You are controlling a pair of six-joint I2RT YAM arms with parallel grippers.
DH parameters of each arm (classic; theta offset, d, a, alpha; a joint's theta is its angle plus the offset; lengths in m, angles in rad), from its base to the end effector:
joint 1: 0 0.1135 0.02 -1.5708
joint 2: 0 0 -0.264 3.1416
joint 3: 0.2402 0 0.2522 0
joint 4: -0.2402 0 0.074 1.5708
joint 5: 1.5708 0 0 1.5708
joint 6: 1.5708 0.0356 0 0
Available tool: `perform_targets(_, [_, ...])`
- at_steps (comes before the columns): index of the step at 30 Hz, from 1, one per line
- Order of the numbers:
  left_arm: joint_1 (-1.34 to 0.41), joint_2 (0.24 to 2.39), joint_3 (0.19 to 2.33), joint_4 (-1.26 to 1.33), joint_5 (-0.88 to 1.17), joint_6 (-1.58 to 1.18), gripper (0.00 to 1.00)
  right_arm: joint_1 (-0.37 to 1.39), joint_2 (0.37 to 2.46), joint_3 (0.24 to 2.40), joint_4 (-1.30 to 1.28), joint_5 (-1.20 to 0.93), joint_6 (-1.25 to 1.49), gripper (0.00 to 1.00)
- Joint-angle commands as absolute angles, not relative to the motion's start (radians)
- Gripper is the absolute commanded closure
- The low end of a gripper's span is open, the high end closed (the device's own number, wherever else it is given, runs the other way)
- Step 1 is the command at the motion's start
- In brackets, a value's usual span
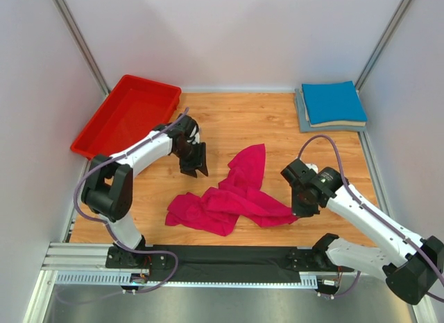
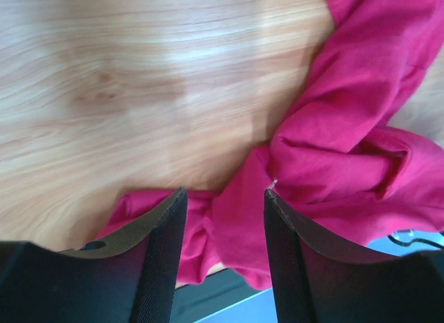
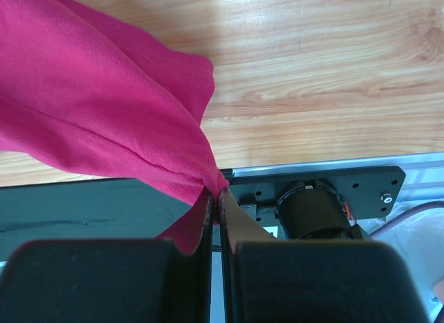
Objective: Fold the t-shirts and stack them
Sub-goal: Flatten the tshirt out
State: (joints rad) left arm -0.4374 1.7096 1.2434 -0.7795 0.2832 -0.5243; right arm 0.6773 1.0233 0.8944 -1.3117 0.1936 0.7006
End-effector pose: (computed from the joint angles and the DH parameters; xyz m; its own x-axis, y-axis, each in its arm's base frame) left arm 0.3009 -0.1517 0.2159 -0.9872 -0.0690 -0.1439 -0.0076 0.9212 -0.3891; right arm 0.1191 0.0870 0.2589 -0.9746 0.0281 -0.2222 0.0429 0.9971 -0.0621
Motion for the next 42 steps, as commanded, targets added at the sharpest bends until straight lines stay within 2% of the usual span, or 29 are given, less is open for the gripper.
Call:
perform_targets(1, [-0.454, 1.733, 1.258, -0.704, 0.398, -0.503, 0.44, 0.675, 1.006, 0.891, -1.331, 0.172, 0.73, 1.0])
perform_targets(6, [-0.509, 1.85, 1.394, -0.64, 0.449, -0.497, 0.37, 0.673, 0.979, 0.858, -1.304, 0.103, 0.75, 1.0])
perform_targets(17, [-0.637, 2.158, 1.655, -0.647, 0.517, -0.465, 0.32, 0.675, 0.943, 0.841, -1.25, 0.084, 0.767, 1.0])
perform_targets(19, [-0.647, 2.186, 1.692, -0.649, 0.549, -0.475, 0.44, 0.675, 0.951, 0.848, -1.258, 0.11, 0.759, 1.0])
perform_targets(20, [-0.649, 2.187, 1.701, -0.649, 0.557, -0.491, 0.54, 0.675, 0.956, 0.853, -1.258, 0.127, 0.756, 1.0])
perform_targets(21, [-0.647, 2.189, 1.712, -0.656, 0.555, -0.497, 0.66, 0.675, 0.959, 0.873, -1.262, 0.143, 0.747, 1.0])
perform_targets(22, [-0.647, 2.186, 1.751, -0.723, 0.495, -0.5, 0.89, 0.664, 0.968, 0.888, -1.27, 0.181, 0.723, 1.0])
perform_targets(23, [-0.646, 2.187, 1.785, -0.777, 0.444, -0.503, 1.0, 0.654, 0.995, 0.912, -1.275, 0.195, 0.704, 1.0])
perform_targets(25, [-0.627, 2.178, 1.885, -0.93, 0.314, -0.514, 1.0, 0.608, 1.035, 1.01, -1.308, 0.25, 0.657, 1.0])
perform_targets(27, [-0.595, 2.157, 1.92, -0.983, 0.278, -0.538, 1.0, 0.577, 1.086, 1.13, -1.356, 0.291, 0.632, 1.0])
perform_targets(31, [-0.557, 2.037, 1.878, -1.022, 0.143, -0.575, 1.0, 0.513, 1.114, 1.235, -1.396, 0.351, 0.572, 1.0])
perform_targets(38, [-0.54, 1.948, 1.778, -1.089, 0.041, -0.587, 1.0, 0.459, 1.095, 1.06, -1.325, 0.259, 0.571, 1.0])
perform_targets(42, [-0.54, 1.875, 1.639, -1.042, 0.06, -0.589, 1.0, 0.453, 1.115, 1.092, -1.284, 0.222, 0.582, 1.0])
